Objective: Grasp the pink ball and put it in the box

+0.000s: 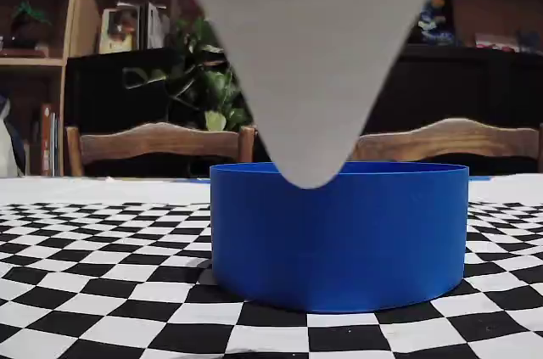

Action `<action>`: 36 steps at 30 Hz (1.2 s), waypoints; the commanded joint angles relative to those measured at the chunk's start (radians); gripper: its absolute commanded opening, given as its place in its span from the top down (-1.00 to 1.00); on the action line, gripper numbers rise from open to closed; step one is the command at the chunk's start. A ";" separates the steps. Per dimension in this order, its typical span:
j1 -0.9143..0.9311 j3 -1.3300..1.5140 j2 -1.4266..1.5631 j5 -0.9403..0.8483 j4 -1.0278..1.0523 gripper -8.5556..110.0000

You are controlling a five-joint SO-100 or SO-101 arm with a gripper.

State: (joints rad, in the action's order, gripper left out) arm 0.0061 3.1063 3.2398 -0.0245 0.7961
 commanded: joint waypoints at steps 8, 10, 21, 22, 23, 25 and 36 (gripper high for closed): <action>-0.008 0.008 -0.006 0.005 -0.167 0.85; -0.008 0.008 -0.018 0.005 -0.227 0.85; 0.000 0.008 -0.083 0.005 -0.560 0.85; -0.002 0.008 -0.084 0.005 -0.584 0.85; -0.003 0.008 -0.084 0.005 -0.607 0.85; -0.003 0.008 -0.084 0.005 -0.655 0.85; 0.002 0.008 -0.084 -0.187 -0.696 0.85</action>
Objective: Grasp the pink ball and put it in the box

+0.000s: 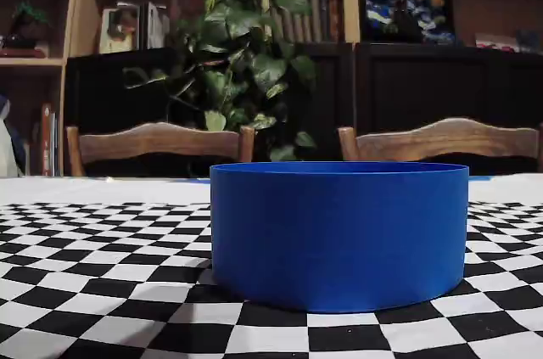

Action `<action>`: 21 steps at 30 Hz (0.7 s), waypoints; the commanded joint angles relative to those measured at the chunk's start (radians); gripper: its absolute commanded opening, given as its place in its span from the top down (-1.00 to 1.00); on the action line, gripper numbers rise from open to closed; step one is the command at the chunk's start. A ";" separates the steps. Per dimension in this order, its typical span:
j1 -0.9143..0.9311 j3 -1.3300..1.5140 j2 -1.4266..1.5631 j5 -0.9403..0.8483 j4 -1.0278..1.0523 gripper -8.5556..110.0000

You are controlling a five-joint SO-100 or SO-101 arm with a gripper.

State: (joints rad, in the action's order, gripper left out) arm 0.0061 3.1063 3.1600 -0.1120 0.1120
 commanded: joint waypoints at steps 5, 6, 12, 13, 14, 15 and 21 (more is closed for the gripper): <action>0.003 0.008 -0.005 -0.431 0.008 0.85; 0.002 0.008 -0.006 -0.505 0.014 0.85; 0.002 0.008 -0.006 -0.922 0.049 0.85; 0.002 0.008 -0.006 -0.983 0.049 0.85; 0.003 0.008 -0.006 -1.042 0.049 0.85; 0.003 0.008 -0.006 -1.089 0.049 0.85; 0.003 0.008 -0.006 -1.318 0.049 0.85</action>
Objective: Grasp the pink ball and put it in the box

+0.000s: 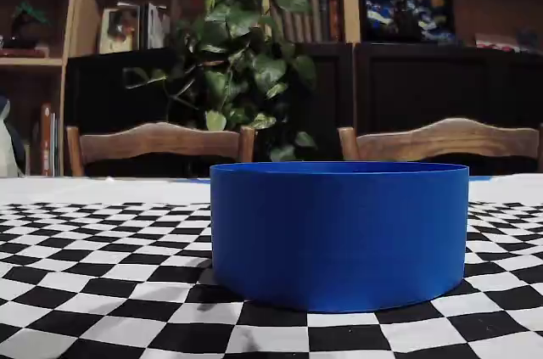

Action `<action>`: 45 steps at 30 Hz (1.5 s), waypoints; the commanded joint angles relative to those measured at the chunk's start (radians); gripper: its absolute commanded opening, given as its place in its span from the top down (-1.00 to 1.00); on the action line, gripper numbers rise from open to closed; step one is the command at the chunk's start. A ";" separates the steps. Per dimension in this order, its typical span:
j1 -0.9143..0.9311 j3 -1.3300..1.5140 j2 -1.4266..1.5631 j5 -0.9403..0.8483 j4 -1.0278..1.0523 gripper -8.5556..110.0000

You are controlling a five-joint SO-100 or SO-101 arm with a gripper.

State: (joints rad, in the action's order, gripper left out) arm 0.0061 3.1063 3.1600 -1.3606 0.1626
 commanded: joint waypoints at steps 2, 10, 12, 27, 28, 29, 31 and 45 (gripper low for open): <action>0.003 0.008 -0.003 -0.072 -0.006 0.85; 0.003 0.008 -0.006 -0.124 0.000 0.65; 0.003 0.008 -0.005 -0.126 -0.002 0.60; 0.008 0.008 -0.008 -0.167 -0.008 0.39; 0.009 0.008 -0.008 -0.167 -0.008 0.39; 0.011 0.008 -0.008 -0.167 -0.008 0.39; 0.025 0.008 -0.008 -0.167 -0.011 0.40; 0.219 0.008 -0.026 -0.167 -0.037 0.40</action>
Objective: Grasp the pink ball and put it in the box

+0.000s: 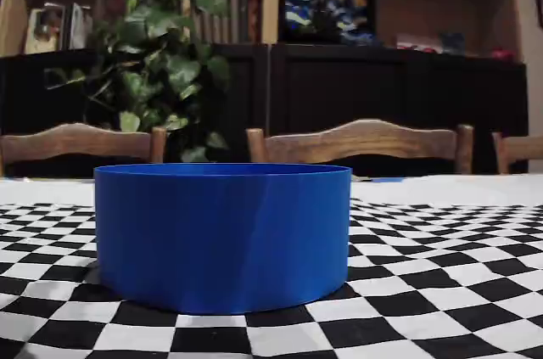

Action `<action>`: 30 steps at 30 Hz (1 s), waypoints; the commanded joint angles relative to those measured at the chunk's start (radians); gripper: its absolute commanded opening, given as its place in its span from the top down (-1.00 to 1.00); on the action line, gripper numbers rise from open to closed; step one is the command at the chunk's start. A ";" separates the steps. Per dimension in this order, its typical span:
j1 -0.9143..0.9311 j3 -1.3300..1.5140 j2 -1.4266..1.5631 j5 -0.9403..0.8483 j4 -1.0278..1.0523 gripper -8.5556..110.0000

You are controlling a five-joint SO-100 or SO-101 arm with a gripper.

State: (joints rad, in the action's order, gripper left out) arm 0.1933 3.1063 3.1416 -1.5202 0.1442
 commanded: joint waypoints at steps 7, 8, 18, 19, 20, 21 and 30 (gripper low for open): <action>0.138 0.008 -0.011 -0.008 -0.048 0.40; 0.160 0.008 -0.011 -0.008 -0.048 0.40; 0.347 0.008 -0.026 -0.008 -0.103 0.40; 0.364 0.008 -0.026 -0.008 -0.106 0.40; 0.380 0.008 -0.026 -0.008 -0.106 0.40; 0.397 0.008 -0.026 -0.008 -0.106 0.40; 0.528 0.008 -0.034 -0.008 -0.106 0.40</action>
State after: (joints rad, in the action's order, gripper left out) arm 0.6872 3.1063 3.1232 -1.5202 0.0522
